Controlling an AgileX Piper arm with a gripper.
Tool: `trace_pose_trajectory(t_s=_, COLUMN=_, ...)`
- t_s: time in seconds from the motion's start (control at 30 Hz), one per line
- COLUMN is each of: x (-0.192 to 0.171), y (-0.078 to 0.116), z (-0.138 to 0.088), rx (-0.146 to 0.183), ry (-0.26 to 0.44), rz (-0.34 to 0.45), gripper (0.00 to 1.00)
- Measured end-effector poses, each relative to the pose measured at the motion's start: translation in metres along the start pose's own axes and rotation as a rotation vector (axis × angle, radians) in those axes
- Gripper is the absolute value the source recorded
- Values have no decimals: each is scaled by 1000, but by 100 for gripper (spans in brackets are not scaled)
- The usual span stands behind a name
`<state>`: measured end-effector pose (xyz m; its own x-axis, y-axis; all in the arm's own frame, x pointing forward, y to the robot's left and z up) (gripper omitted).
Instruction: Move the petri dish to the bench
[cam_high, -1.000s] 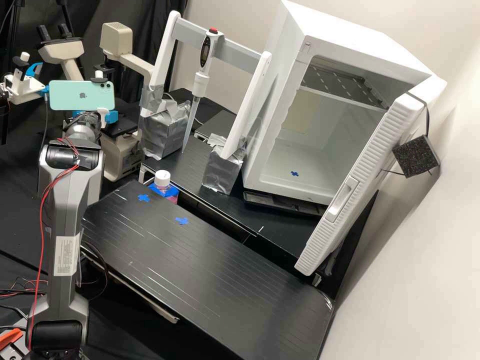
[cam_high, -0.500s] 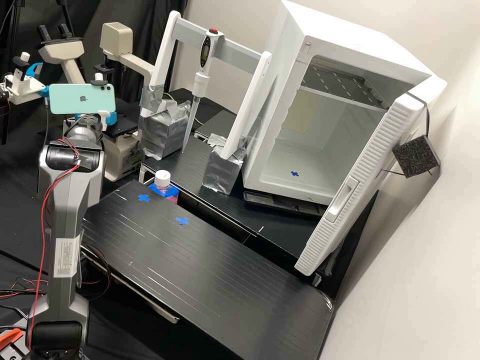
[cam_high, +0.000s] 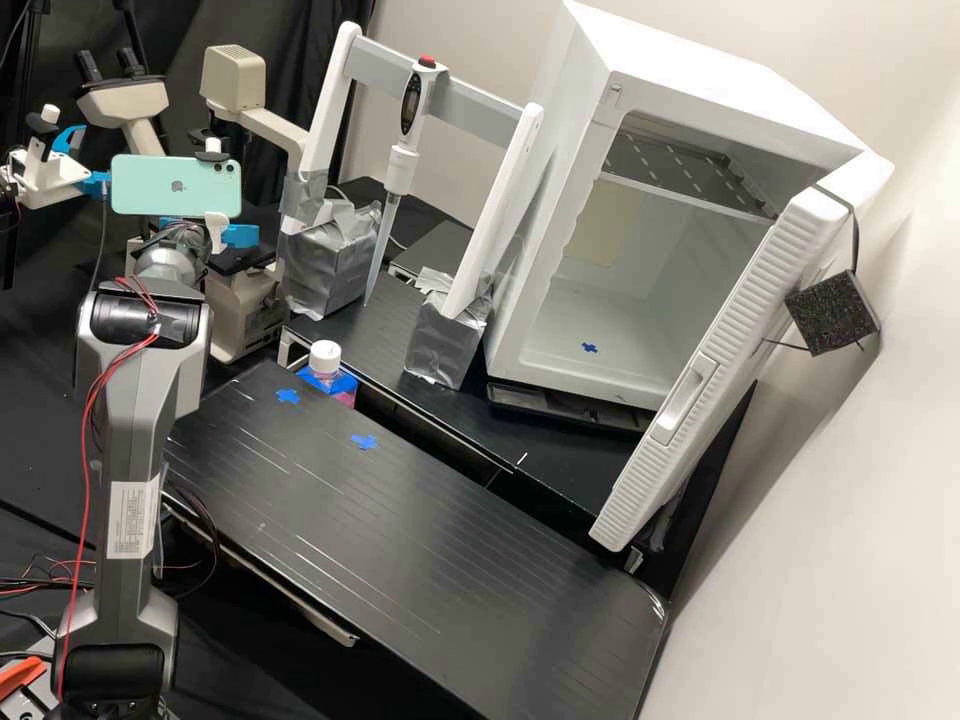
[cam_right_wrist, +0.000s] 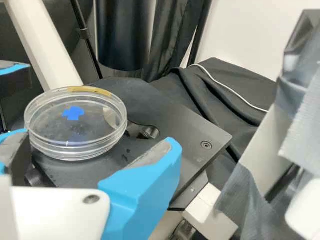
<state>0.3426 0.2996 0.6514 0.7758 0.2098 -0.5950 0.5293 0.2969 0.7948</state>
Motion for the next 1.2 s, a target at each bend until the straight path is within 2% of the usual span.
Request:
trace_pose_trajectory(t_s=0.13, x=-4, y=4, z=-4, rx=4, ry=11, rz=11, gripper=100)
trace_pose_trajectory(t_s=0.2, x=-8, y=7, z=-9, rx=21, ry=28, rz=17, gripper=100)
trace_pose_trajectory(t_s=0.4, x=-17, y=5, z=-25, rx=16, ry=75, rz=19, gripper=100)
trace_pose_trajectory(t_s=0.67, x=-17, y=10, z=-33, rx=17, ry=74, rz=26, gripper=100)
trace_pose_trajectory(t_s=0.83, x=-8, y=12, z=-34, rx=-3, ry=43, rz=20, gripper=100)
trace_pose_trajectory(t_s=1.0, x=4, y=4, z=-30, rx=-22, ry=8, rz=-20, gripper=100)
trace_pose_trajectory(t_s=1.2, x=12, y=-1, z=-29, rx=-34, ry=12, rz=-35, gripper=100)
